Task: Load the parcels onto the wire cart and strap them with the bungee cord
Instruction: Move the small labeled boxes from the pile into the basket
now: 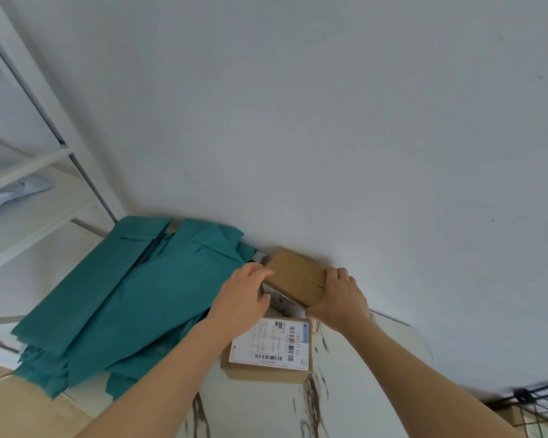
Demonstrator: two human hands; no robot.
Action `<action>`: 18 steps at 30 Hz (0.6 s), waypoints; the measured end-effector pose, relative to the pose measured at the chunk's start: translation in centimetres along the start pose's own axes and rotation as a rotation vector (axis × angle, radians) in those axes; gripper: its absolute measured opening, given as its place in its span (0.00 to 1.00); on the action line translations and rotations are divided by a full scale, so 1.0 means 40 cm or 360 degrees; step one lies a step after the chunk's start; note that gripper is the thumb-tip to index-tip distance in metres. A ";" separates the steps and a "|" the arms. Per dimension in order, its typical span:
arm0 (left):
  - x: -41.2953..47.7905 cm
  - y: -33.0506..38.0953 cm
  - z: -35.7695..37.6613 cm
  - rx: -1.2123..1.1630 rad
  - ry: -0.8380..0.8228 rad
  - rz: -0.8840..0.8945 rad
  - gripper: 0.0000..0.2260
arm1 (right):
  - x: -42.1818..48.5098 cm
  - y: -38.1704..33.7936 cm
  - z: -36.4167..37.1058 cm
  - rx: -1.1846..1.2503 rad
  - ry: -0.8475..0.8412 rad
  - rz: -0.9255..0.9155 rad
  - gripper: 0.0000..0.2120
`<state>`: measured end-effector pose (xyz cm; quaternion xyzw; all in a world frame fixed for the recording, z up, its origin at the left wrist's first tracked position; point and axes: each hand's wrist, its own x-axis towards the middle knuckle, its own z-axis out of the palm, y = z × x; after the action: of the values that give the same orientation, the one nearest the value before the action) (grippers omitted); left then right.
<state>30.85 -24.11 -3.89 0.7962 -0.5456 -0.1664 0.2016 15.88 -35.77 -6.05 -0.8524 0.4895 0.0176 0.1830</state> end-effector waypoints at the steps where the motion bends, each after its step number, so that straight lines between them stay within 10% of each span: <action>1: -0.004 0.008 -0.009 -0.0007 -0.0002 0.0017 0.20 | -0.017 0.009 -0.008 0.0031 0.0043 0.0017 0.38; 18: -0.251 0.144 -0.008 -0.0530 -0.0070 0.0141 0.25 | -0.429 0.087 -0.064 0.0537 0.0426 0.0581 0.40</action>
<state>22.89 -16.52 -0.26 0.7232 -0.5492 -0.2628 0.3260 3.67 -23.99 -1.10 -0.7024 0.6506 -0.1443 0.2500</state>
